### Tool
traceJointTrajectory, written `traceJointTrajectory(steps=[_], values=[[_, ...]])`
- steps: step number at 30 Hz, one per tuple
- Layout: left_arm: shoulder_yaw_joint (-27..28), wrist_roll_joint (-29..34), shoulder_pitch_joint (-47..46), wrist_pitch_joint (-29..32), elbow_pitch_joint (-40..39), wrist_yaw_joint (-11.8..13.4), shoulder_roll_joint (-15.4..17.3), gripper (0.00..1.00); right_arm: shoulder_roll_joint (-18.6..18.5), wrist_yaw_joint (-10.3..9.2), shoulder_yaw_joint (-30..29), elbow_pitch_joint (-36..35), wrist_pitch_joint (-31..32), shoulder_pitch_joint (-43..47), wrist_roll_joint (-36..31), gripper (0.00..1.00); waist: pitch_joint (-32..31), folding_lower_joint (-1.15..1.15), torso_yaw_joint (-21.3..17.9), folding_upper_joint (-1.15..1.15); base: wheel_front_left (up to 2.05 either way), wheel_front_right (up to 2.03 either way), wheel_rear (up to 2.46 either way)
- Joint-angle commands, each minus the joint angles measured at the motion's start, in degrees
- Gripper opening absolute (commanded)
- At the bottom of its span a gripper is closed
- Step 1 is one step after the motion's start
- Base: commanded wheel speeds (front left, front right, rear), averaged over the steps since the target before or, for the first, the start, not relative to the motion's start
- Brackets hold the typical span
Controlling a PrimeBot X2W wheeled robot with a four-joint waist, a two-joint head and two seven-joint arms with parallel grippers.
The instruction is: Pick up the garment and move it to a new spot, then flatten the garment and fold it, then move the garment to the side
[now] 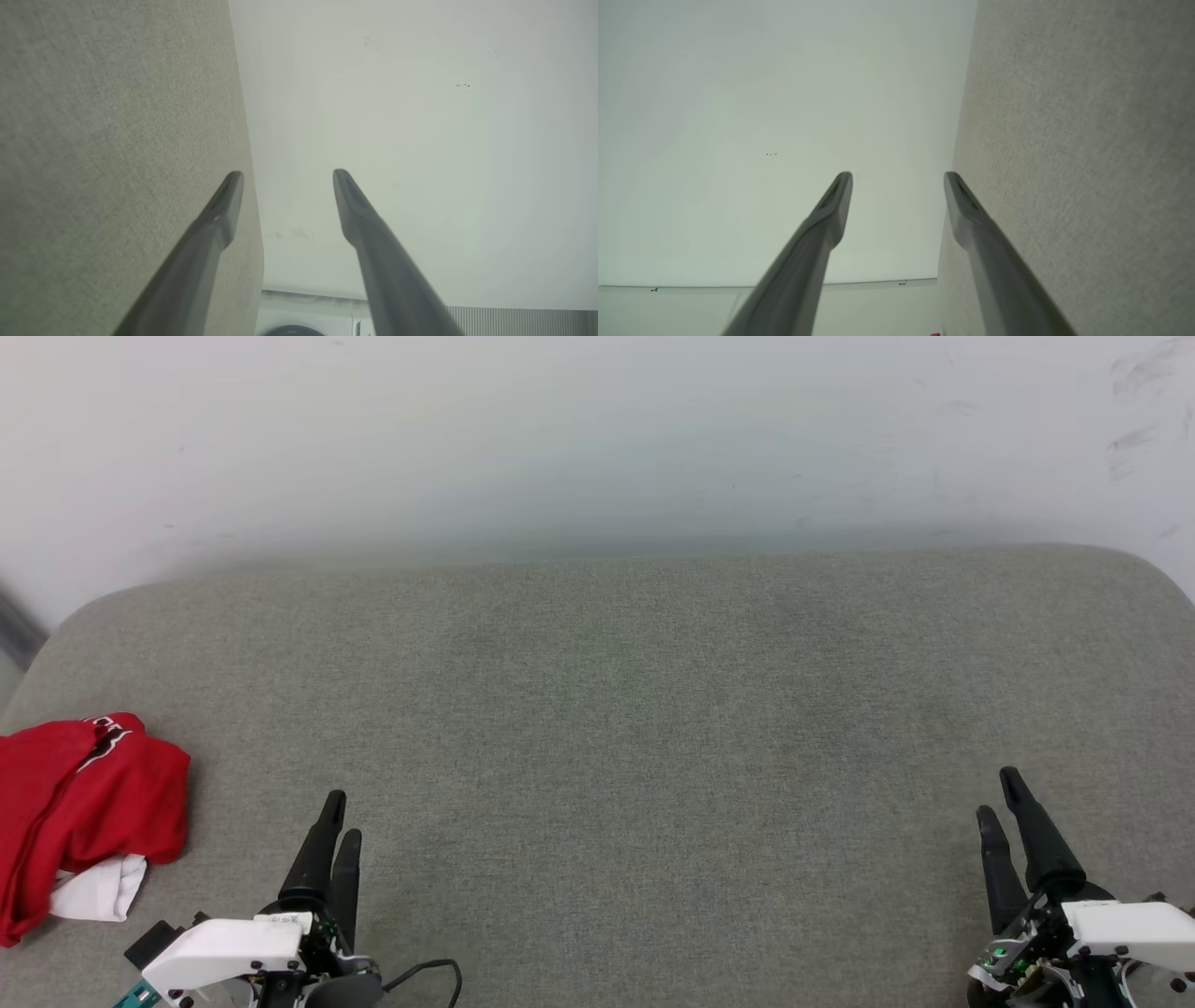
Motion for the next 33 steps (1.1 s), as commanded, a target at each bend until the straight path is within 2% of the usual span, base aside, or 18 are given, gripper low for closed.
traceJointTrajectory(steps=[1, 13, 18, 23, 33], values=[[-0.47, -0.26, -2.0, -0.47, -1.41, 0.0, 0.15, 1.0, -0.06, 0.09, 0.12, -1.41, -0.47, -1.33, -0.33, 1.0, 0.01, 0.0, 0.0, 0.0, 0.0, 0.0, 0.0], [-3.5, 1.88, -3.04, -3.69, -4.7, 0.0, 0.19, 1.0, -0.39, 0.1, 1.24, -4.73, -3.74, -1.67, -2.05, 1.0, 0.07, 0.0, 0.03, 0.0, 0.0, 0.0, 0.0], [-4.33, 7.14, -3.37, -5.12, -6.59, 0.0, 0.21, 1.0, -1.51, 0.11, 2.56, -6.36, -5.31, -1.72, -5.91, 1.0, 0.03, 0.0, 0.1, 0.0, 0.0, 0.0, 0.0], [-5.42, 13.34, -3.48, -6.23, -8.43, -0.01, 0.24, 1.0, -1.66, 0.11, 2.48, -7.65, -6.48, -2.03, -12.17, 1.0, -0.01, 0.0, 0.11, 0.0, 0.0, 0.0, 0.0], [-6.74, 30.72, -3.47, -8.53, -9.76, -0.01, 0.48, 1.0, -2.43, 0.12, 4.55, -9.13, -8.79, -2.33, -31.4, 1.0, -0.16, 0.0, 0.09, 0.0, 0.0, 0.0, 0.0]])
